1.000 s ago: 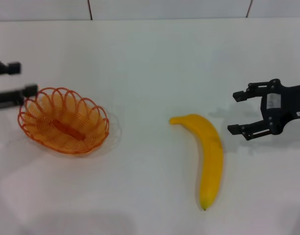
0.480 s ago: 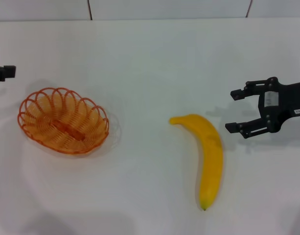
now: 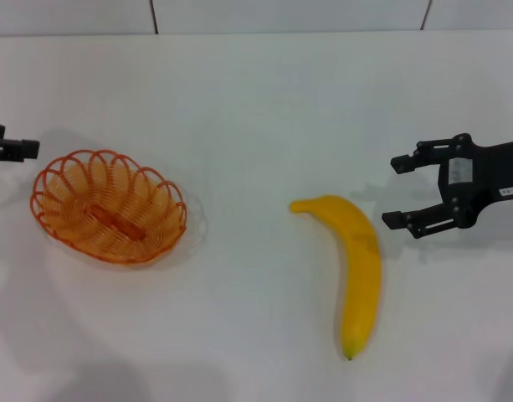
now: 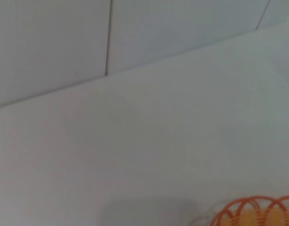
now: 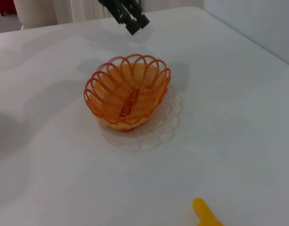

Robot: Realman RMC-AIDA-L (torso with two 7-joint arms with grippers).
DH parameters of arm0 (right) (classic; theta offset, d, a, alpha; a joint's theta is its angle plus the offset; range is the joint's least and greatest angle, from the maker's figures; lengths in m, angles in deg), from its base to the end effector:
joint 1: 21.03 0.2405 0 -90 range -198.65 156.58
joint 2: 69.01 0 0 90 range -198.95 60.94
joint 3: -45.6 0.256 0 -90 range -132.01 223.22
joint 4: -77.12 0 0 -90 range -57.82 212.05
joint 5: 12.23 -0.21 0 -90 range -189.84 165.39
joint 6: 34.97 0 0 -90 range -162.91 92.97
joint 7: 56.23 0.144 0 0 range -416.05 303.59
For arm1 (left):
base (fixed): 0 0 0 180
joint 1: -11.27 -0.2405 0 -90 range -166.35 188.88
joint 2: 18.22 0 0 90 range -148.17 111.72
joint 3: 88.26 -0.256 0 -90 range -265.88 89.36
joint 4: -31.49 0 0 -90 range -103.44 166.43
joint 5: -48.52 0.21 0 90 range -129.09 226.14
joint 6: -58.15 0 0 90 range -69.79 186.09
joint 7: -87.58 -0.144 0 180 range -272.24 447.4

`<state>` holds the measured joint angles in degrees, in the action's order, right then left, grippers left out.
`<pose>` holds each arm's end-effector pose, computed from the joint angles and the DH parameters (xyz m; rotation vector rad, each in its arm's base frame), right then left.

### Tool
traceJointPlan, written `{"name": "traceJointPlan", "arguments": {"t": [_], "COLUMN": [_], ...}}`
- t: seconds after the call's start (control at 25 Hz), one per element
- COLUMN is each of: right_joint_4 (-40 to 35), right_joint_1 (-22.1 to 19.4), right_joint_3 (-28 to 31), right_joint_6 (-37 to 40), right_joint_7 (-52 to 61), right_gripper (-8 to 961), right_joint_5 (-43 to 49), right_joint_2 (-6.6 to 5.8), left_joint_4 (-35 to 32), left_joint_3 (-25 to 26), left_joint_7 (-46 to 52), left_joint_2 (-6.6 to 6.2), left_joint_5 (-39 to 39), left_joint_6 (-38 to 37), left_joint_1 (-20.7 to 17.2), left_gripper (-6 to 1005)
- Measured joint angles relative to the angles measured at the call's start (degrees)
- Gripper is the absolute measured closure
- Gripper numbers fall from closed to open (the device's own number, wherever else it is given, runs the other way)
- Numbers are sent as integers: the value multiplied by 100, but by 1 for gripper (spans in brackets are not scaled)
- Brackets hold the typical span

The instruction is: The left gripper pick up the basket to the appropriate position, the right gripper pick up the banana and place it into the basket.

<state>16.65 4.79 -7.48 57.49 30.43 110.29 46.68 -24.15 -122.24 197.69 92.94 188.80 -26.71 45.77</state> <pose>0.2583 0.3296 0.0448 -2.8741 0.3372 0.1704 -0.2966 0.3787 0.1162 -2.4099 -0.9732 -0.0722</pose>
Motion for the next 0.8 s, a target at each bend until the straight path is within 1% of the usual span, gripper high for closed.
{"name": "traceJointPlan", "arguments": {"t": [0.12, 0.24, 0.44, 0.56, 0.68, 0.8], "right_joint_4": [5, 46, 95, 144, 170, 171], "right_joint_1": [22, 57, 115, 143, 151, 151], "right_joint_3": [0, -10, -12, -13, -15, -2], "right_joint_6": [0, 0, 0, 0, 0, 0], "right_joint_7": [0, 0, 0, 0, 0, 0], "right_gripper": [73, 73, 73, 73, 73, 73], "right_joint_5": [0, 0, 2, 4, 6, 21], "right_joint_2": [3, 4, 6, 6, 7, 7], "left_joint_4": [153, 207, 241, 372, 507, 645], "left_joint_3": [-17, -49, -58, -65, -154, -360], "left_joint_7": [6, 3, -20, -38, -49, -51], "left_joint_2": [14, 55, 177, 230, 265, 299], "left_joint_5": [203, 383, 712, 865, 930, 934], "left_joint_6": [143, 207, 294, 368, 530, 684], "left_joint_1": [125, 231, 389, 473, 509, 537], "left_gripper": [270, 272, 276, 278, 281, 283]}}
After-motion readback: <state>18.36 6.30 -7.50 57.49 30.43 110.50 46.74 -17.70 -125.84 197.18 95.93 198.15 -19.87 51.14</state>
